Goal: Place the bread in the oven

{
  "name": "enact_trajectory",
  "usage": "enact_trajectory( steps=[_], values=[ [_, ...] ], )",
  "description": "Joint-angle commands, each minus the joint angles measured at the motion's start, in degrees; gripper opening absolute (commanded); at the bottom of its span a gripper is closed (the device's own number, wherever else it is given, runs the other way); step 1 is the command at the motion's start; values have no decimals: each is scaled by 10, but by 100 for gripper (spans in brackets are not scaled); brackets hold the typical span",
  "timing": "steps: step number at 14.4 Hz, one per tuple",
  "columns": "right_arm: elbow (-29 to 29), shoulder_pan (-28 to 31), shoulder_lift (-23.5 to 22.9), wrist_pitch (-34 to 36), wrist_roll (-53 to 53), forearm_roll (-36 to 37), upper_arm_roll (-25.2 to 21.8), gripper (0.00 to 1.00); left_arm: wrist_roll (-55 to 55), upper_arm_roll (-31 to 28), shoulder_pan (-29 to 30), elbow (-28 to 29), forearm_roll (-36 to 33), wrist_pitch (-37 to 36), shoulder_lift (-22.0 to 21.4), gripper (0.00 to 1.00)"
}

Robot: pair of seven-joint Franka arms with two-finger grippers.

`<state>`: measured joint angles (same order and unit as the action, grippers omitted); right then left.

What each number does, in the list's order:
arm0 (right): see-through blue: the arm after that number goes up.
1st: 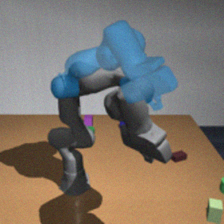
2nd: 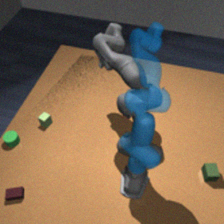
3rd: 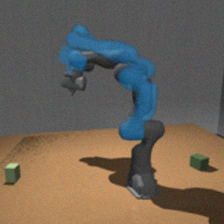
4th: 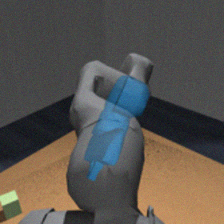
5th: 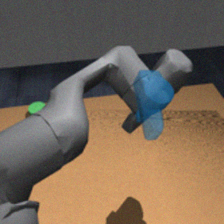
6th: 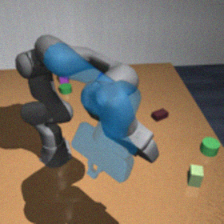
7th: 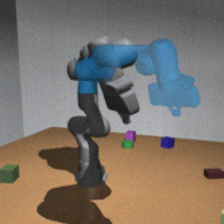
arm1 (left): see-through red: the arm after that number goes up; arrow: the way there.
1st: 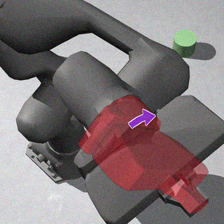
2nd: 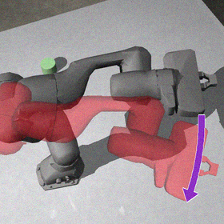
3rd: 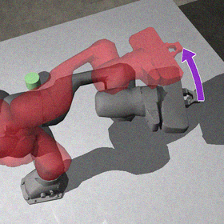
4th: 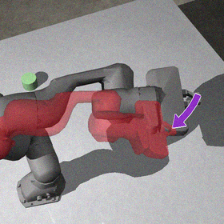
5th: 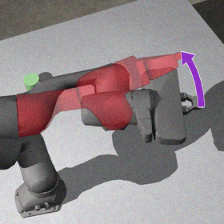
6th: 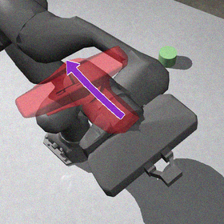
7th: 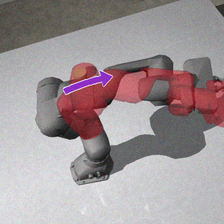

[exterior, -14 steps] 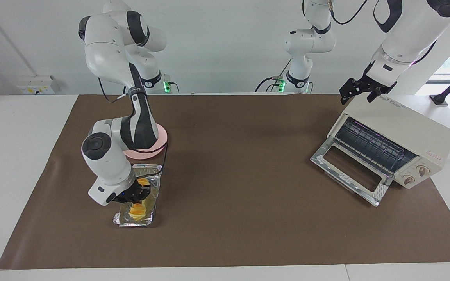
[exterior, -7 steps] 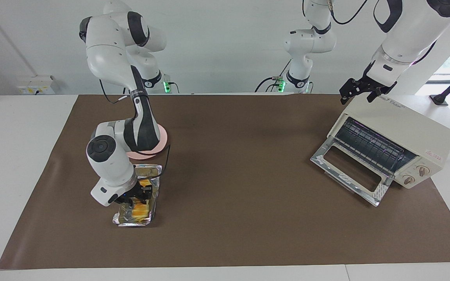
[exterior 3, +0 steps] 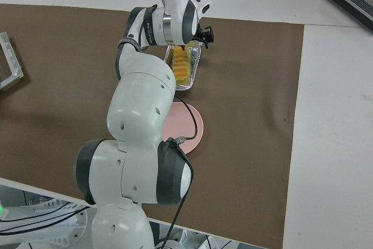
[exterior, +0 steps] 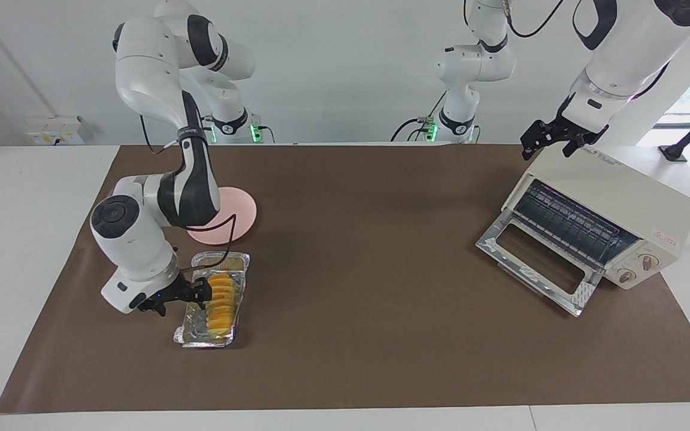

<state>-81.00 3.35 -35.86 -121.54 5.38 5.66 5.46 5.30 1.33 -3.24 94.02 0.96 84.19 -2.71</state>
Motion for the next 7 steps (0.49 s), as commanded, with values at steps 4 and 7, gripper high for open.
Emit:
enact_trajectory(
  steps=[4,7],
  values=[
    [-88,5,23,-75,6,13,2,0,-2,2,8,-5,9,-11,-2,100],
    [-74,6,24,-46,9,13,3,0,-2,2,8,-5,9,-11,-2,100]
  ],
)
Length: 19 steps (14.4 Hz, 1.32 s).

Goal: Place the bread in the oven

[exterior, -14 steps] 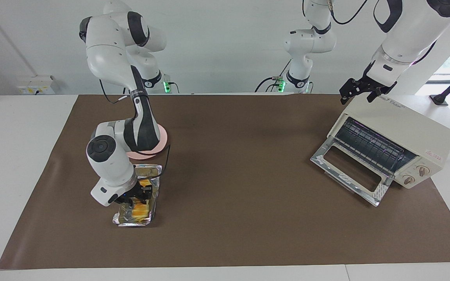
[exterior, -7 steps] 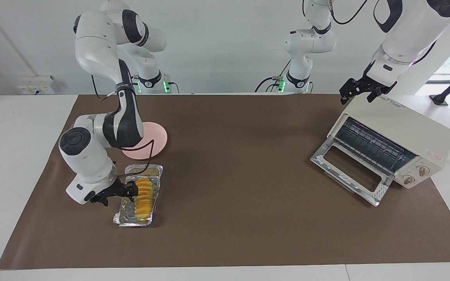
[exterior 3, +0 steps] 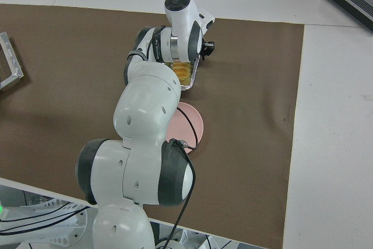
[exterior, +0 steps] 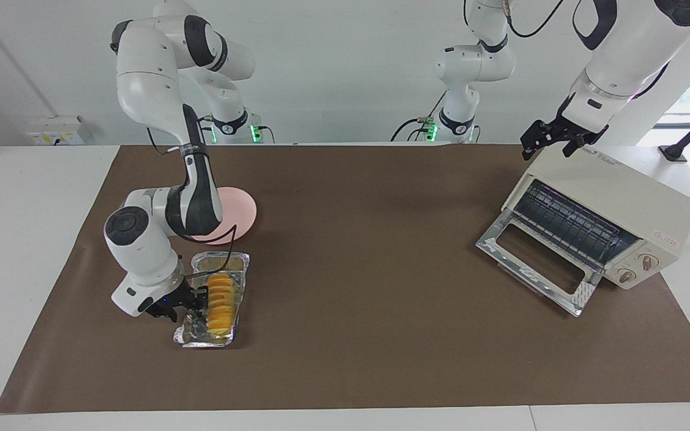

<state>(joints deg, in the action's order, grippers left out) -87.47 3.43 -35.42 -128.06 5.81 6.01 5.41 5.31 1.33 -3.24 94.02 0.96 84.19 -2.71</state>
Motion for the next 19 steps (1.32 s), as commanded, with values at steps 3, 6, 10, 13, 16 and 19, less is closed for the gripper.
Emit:
enact_trajectory(
  steps=[3,6,10,13,16,19],
  values=[
    [92,-14,26,198,-4,0,13,0,-2,2,8,-5,9,-11,-2,100],
    [177,-75,31,322,-91,-42,21,0,-2,2,8,-5,9,-11,-2,100],
    [208,-211,32,325,-275,-72,20,0,-2,2,8,-5,9,-11,-2,100],
    [151,-293,24,231,-376,-78,18,0,-2,2,8,-5,9,-10,-2,100],
    [42,-323,34,117,-380,-73,17,0,-2,2,8,-5,9,-10,-2,100],
    [-66,-325,67,24,-374,-72,17,0,-2,2,8,-5,9,-11,-2,100]
  ],
)
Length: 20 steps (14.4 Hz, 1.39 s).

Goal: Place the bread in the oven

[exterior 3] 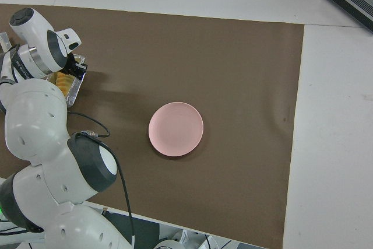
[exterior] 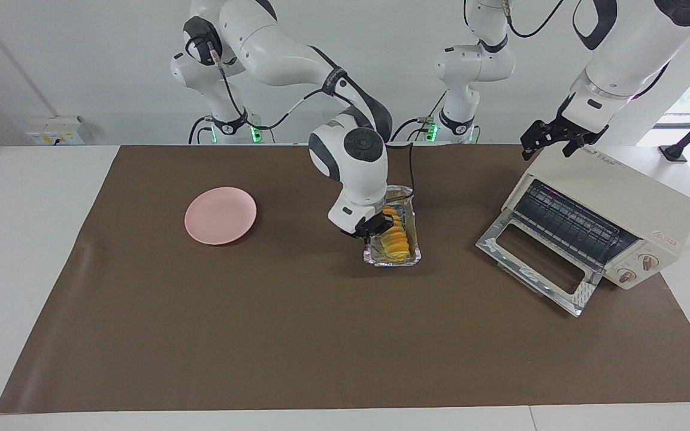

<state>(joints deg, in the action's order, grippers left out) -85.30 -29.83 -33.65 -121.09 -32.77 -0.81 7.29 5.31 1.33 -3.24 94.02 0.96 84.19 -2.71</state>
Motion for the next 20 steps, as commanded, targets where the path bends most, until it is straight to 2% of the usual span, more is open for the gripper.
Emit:
enact_trajectory(
  steps=[1,2,3,5,6,8,12,13,15,16,19,20],
  values=[
    [-93,6,53,-45,6,-4,-2,0,-2,2,8,-5,9,-10,-2,100],
    [-88,1,52,-40,2,-5,-2,18,-2,2,8,-5,9,-10,-2,100],
    [-85,-1,52,-36,-2,-6,-3,99,-2,2,8,-5,9,-11,-2,100],
    [-33,-1,49,28,-38,-6,-4,100,-2,2,8,-5,9,-11,-2,100],
    [5,10,50,83,-37,-6,-5,100,-2,2,8,-5,9,-10,-2,100],
    [50,41,61,139,-13,-7,-17,100,-1,3,8,-5,9,-11,-2,100],
    [49,144,150,200,184,-1,-27,100,-1,16,-10,-4,11,-10,-3,100],
    [49,173,165,208,236,6,-28,100,7,23,-39,-2,10,-4,-4,100],
    [44,225,187,225,298,17,-27,100,63,24,-82,26,11,72,-12,100],
    [42,248,202,255,320,16,-27,100,110,26,-119,37,12,110,-6,100],
    [9,281,260,316,346,17,-27,100,189,25,-206,35,32,200,44,100],
    [-11,283,284,331,360,16,-27,100,219,25,-229,27,46,231,80,100]
  ],
)
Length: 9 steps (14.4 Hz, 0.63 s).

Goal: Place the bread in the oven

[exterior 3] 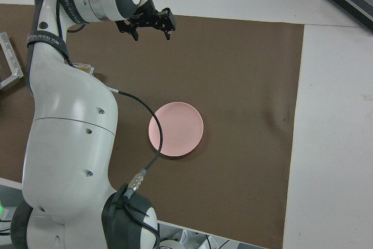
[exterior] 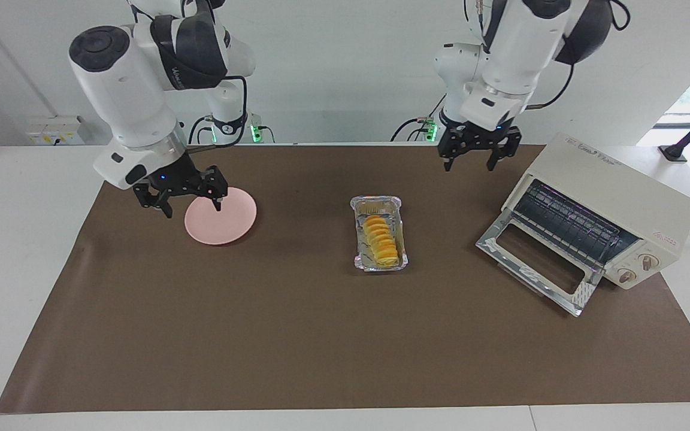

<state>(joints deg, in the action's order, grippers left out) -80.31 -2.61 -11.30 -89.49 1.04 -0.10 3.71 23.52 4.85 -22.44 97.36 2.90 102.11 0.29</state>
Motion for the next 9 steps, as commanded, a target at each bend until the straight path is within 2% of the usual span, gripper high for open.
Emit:
enact_trajectory(
  steps=[1,3,6,9],
  values=[
    [-78,12,82,26,25,8,9,100,67,-10,-70,-22,25,88,94,100],
    [-105,16,110,37,20,6,9,100,75,-10,-105,-11,24,170,154,100],
    [-111,50,113,53,26,2,16,100,78,-10,-145,60,23,240,169,100],
    [-112,56,120,65,24,-7,16,100,85,-10,-159,64,23,266,205,100]
  ],
)
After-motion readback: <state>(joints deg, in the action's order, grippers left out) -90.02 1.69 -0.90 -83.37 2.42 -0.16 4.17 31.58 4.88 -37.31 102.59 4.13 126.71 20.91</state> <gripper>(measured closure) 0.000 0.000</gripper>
